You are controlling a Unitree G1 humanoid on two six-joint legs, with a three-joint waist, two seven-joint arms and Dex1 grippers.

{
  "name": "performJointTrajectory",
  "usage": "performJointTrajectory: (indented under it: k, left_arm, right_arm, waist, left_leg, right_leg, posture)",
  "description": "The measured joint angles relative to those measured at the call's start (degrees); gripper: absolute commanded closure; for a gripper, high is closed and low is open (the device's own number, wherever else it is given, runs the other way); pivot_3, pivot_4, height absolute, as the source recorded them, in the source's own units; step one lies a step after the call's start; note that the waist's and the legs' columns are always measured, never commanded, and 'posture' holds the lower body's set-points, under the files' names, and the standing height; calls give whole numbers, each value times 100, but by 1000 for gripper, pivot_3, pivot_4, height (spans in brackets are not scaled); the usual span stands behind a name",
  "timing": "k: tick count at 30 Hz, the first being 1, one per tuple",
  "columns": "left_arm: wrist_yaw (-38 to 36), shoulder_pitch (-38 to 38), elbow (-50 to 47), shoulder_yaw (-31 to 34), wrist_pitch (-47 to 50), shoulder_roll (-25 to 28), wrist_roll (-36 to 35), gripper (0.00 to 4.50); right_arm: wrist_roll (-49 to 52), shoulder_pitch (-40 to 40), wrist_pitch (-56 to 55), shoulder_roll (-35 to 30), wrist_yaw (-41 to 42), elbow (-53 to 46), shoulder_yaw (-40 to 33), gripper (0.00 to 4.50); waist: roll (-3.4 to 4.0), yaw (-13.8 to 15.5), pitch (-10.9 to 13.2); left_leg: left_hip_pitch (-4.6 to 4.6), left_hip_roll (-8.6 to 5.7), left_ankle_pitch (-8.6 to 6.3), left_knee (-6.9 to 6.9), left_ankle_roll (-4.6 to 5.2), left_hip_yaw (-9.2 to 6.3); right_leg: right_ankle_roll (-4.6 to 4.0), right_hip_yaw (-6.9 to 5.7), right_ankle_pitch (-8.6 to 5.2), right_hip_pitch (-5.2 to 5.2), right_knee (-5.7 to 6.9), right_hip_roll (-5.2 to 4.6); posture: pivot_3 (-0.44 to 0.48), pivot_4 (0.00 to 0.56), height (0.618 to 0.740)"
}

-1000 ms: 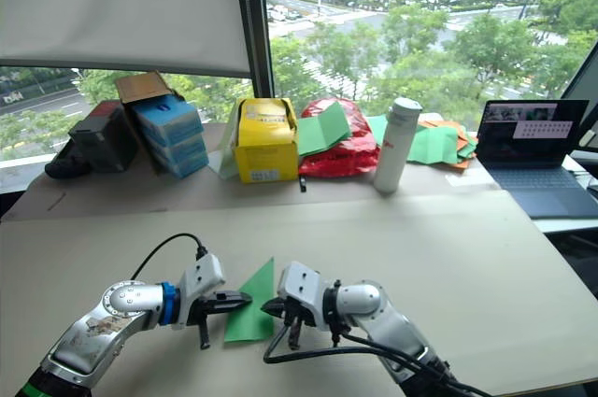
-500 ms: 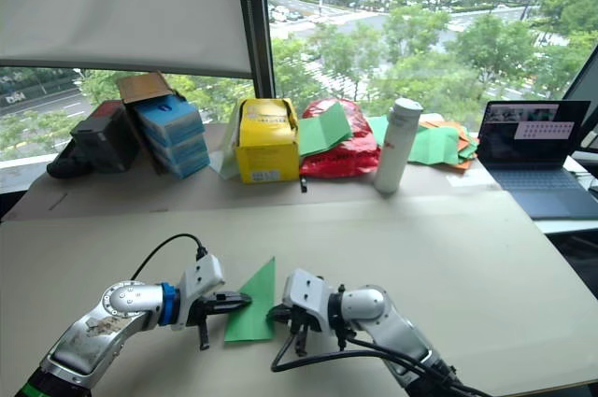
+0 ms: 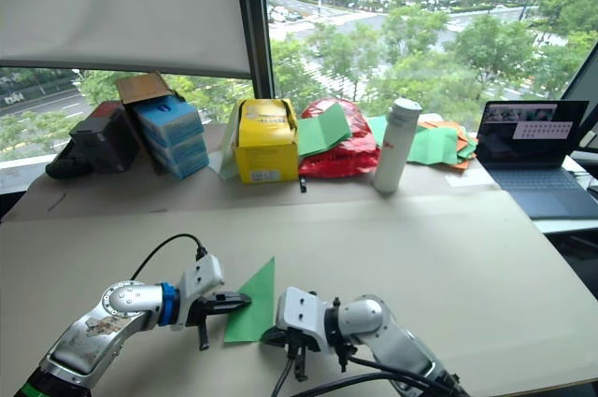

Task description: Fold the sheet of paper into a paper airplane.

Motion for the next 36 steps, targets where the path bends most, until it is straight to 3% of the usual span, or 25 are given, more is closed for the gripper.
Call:
performJointTrajectory:
  k: [7, 13, 21, 25, 28, 34, 36]
  left_arm:
    - [-26, -43, 37, -3, -1, -3, -5, 4480]
    - [-240, -295, 516, 301, 64, 22, -372, 4480]
    - [-1110, -1267, 1335, 556, -503, 696, -388, 4480]
    - [-1759, -1779, 2114, 134, -1555, 672, -12, 3277]
    - [-2358, -2292, 3143, -347, -3088, 652, 556, 2271]
    - [-2979, -3466, 5091, -512, -5311, -35, 844, 273]
    - [-3280, -3864, 5614, -512, -5776, -329, 821, 273]
  right_arm:
    - [290, 63, 337, 119, -100, -54, -160, 4500]
    - [1413, 125, 1536, 100, -518, -1121, -1539, 4500]
    - [1562, 330, 2155, -27, -1197, -1698, -1673, 4500]
    - [1494, 372, 2163, -33, -1476, -1692, -1648, 4500]
    - [1464, 429, 2154, -89, -1556, -1666, -1607, 4500]
    - [1443, 436, 2146, -110, -1670, -1584, -1562, 4500]
    - [1427, 451, 2146, -108, -1745, -1575, -1542, 4500]
  waist:
    - [-1, 4, 1]
    - [-20, 35, 20]
    - [-36, 58, 30]
    - [-44, 82, 36]
    - [-61, 112, 48]
    - [-76, 138, 62]
    - [-77, 144, 62]
  left_leg:
    - [-1, 0, 1, 1, -1, 0]
    - [-37, 1, 1, 10, -1, -6]
    - [-101, -8, 8, 22, -9, 1]
    - [-103, -9, 7, 32, -3, 13]
    - [-106, -8, 7, 45, -2, 22]
    - [-161, -3, -4, 125, 20, 7]
    - [-179, -5, -16, 156, 40, 5]
  right_leg:
    - [0, -1, 0, -1, 1, 1]
    - [3, -6, 2, -27, 2, 1]
    - [5, -11, 4, -85, 12, 3]
    - [6, -22, 4, -82, 12, 34]
    - [8, -42, 5, -80, 13, 82]
    - [25, -73, 15, -90, 24, 87]
    - [38, -82, 21, -89, 22, 85]
  posture:
    - [0, 150, 740]
    - [0, 150, 740]
    - [0, 150, 740]
    - [0, 150, 740]
    - [0, 150, 740]
    - [0, 150, 740]
    - [0, 150, 740]
